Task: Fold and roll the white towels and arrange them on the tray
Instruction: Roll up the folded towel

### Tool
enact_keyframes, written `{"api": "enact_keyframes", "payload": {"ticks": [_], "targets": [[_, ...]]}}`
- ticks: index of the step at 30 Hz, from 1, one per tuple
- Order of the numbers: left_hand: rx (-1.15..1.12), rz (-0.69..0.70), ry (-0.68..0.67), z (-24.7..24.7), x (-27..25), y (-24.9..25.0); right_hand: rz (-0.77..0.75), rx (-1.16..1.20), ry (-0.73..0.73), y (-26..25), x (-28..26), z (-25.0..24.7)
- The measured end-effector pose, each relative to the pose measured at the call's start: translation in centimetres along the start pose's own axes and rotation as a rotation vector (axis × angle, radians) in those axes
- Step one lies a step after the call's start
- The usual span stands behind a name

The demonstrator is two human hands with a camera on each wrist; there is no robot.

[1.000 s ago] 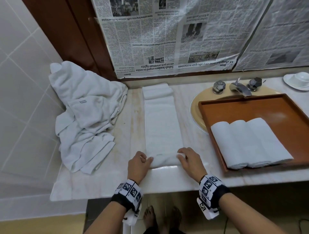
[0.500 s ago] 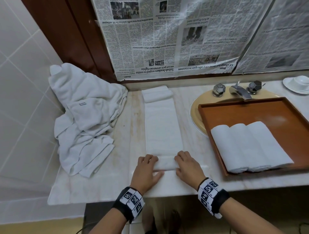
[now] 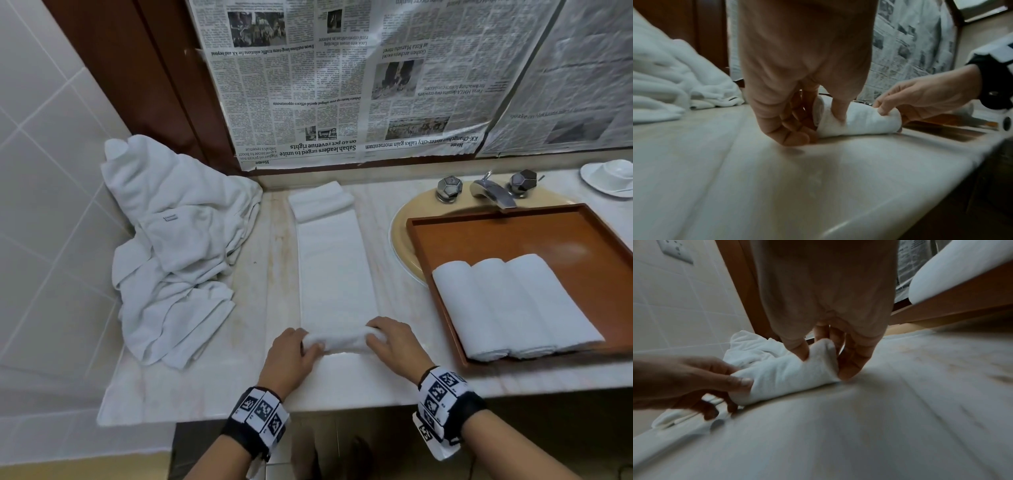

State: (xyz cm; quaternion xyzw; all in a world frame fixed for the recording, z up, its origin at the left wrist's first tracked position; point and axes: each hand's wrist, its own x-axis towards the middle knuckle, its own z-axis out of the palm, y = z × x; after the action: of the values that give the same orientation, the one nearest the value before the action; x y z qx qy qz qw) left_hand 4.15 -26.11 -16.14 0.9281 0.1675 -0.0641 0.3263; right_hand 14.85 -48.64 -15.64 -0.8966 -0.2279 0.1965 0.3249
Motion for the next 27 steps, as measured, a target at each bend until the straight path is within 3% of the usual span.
{"api": "enact_keyframes", "payload": {"ticks": [5, 8, 12, 16, 18, 24, 27], "targets": [[-0.046, -0.156, -0.025, -0.5, 0.1, 0.4, 0.027, 0.038, 0.093, -0.2, 0.2, 0.1], [-0.1, -0.248, 0.003, -0.3, 0.4, 1.2, -0.04, -0.091, 0.111, -0.6, 0.1, 0.7], [-0.122, -0.287, 0.078, 0.2, 0.3, 1.2, -0.069, -0.234, 0.037, -1.1, -0.2, 0.6], [0.083, -0.042, 0.183, 0.6, -0.6, 1.0, -0.158, -0.477, -0.079, -0.8, -0.3, 0.2], [0.18, 0.086, 0.157, 0.9, -1.0, 0.9, -0.162, -0.455, -0.066, -0.6, -0.3, 0.3], [0.224, 0.143, 0.04, 1.2, -1.3, -0.3, -0.076, -0.17, -0.095, 0.1, 0.0, -0.1], [0.066, 0.098, 0.01, 0.3, -0.5, -0.3, 0.0, -0.091, -0.118, 0.0, 0.4, -0.6]]}}
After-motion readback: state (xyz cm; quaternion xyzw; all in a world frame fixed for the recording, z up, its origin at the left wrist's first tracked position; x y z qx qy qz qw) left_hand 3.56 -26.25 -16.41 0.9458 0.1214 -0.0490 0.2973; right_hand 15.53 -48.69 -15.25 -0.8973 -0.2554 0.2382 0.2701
